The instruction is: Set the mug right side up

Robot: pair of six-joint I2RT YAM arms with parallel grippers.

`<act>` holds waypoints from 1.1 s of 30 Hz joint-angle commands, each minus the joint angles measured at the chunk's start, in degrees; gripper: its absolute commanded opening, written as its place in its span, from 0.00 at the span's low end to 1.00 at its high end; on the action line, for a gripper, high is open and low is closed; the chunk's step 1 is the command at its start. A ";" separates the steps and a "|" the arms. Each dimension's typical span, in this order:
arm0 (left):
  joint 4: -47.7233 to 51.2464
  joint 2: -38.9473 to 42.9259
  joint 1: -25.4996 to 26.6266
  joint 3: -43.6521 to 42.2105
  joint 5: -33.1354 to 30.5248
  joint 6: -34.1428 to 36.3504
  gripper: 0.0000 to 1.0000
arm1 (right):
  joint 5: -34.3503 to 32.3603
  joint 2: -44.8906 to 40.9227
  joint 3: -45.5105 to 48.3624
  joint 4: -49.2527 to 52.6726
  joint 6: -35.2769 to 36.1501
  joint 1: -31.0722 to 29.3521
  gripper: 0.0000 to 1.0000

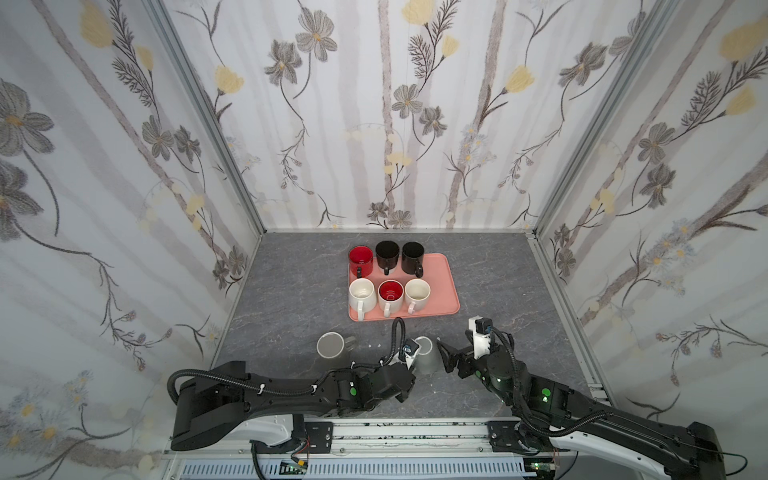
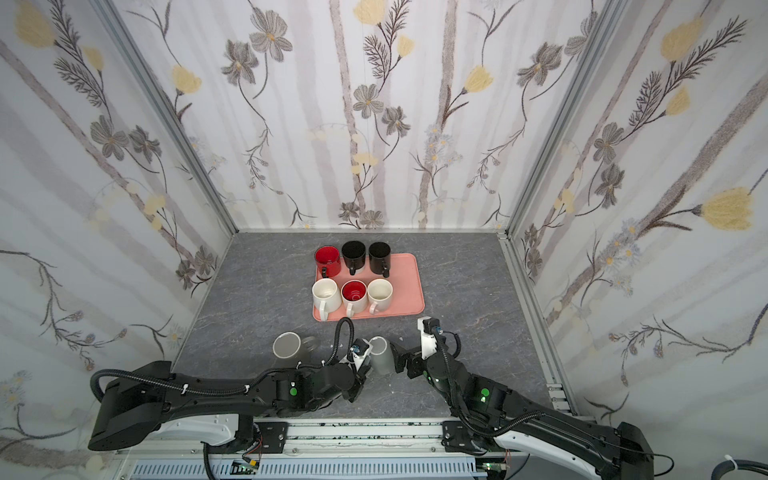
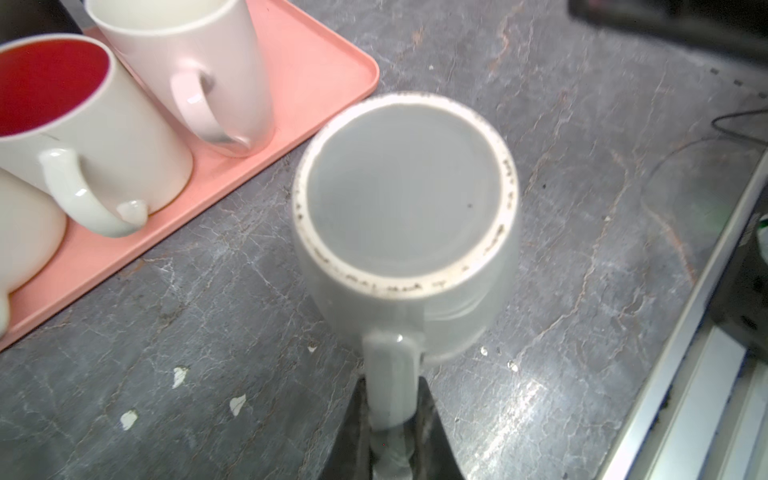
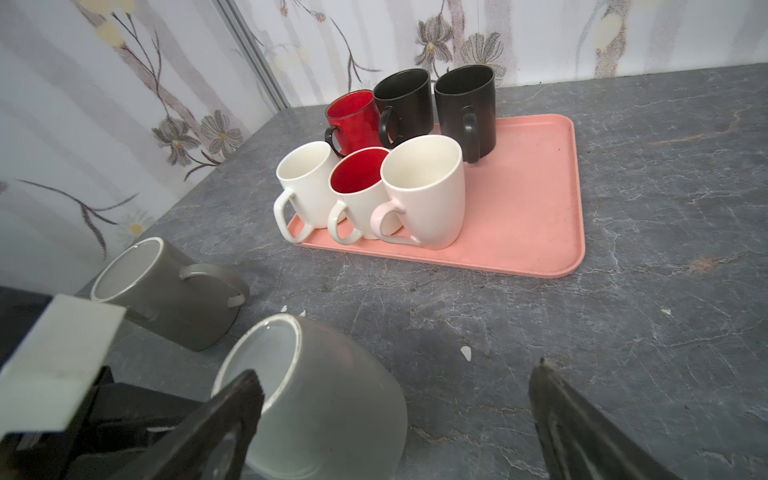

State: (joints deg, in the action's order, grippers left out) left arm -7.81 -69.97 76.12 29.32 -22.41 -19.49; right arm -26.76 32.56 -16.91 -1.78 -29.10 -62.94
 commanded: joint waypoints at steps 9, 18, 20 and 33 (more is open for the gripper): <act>-14.36 15.80 -7.82 -2.67 -1.46 -0.73 0.00 | 7.85 -8.85 2.14 -14.67 0.98 0.00 0.95; -28.15 25.23 -10.58 -3.83 0.95 0.89 0.00 | 21.53 6.47 -1.20 -31.44 -2.45 0.01 0.88; -31.65 26.56 -10.55 -4.13 2.40 1.27 0.00 | 25.96 10.74 -2.05 -37.53 -2.97 -0.01 0.88; -40.38 31.93 -10.60 -7.06 10.62 -0.12 0.00 | 41.23 26.26 -9.68 -60.69 -4.64 0.03 0.86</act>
State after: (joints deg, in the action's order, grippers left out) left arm -40.05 -39.03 65.58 22.81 -14.11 -18.87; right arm 9.04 57.60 -25.12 -55.70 -32.97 -62.94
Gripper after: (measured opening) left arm 0.116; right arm 0.868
